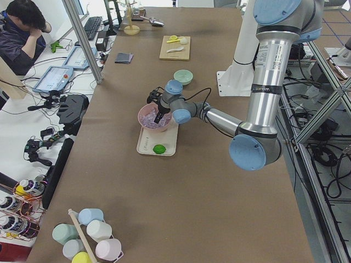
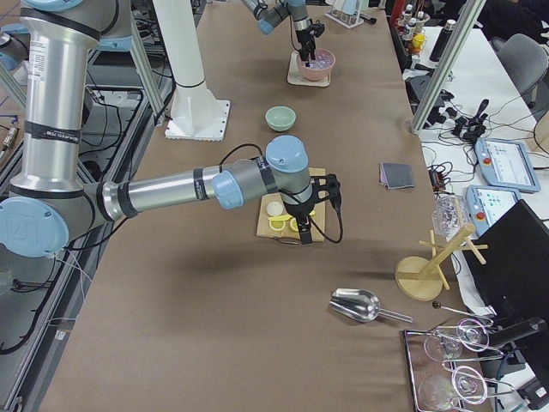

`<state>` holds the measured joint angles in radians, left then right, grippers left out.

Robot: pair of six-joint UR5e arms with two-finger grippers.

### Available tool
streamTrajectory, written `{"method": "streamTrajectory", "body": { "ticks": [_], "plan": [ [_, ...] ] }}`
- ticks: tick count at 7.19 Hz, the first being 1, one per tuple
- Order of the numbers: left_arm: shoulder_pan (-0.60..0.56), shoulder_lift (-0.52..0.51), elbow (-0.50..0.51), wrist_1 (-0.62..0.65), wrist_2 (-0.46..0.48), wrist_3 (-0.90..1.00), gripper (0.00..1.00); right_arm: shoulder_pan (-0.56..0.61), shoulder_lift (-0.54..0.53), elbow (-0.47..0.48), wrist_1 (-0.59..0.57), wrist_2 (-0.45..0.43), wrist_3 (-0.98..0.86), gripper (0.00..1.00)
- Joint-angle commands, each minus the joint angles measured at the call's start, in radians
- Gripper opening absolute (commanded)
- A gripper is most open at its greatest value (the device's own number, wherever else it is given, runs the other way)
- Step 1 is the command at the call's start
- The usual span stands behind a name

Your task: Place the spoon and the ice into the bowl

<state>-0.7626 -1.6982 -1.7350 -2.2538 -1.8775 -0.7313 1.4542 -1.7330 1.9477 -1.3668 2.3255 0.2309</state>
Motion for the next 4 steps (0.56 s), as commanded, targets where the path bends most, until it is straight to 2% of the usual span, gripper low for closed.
{"method": "streamTrajectory", "body": {
  "ticks": [1,3,4],
  "plan": [
    [0.0,-0.001,-0.001,0.0,0.0,0.0,0.64,0.0,-0.002,-0.001,0.0,0.0,-0.001,1.0],
    [0.0,-0.003,-0.006,0.0,-0.002,0.001,0.58,0.0,-0.002,0.0,0.0,0.0,-0.002,1.0],
    [-0.001,-0.003,-0.009,0.0,-0.002,0.004,0.49,0.0,-0.002,0.0,0.0,0.0,-0.002,1.0]
  ]
}}
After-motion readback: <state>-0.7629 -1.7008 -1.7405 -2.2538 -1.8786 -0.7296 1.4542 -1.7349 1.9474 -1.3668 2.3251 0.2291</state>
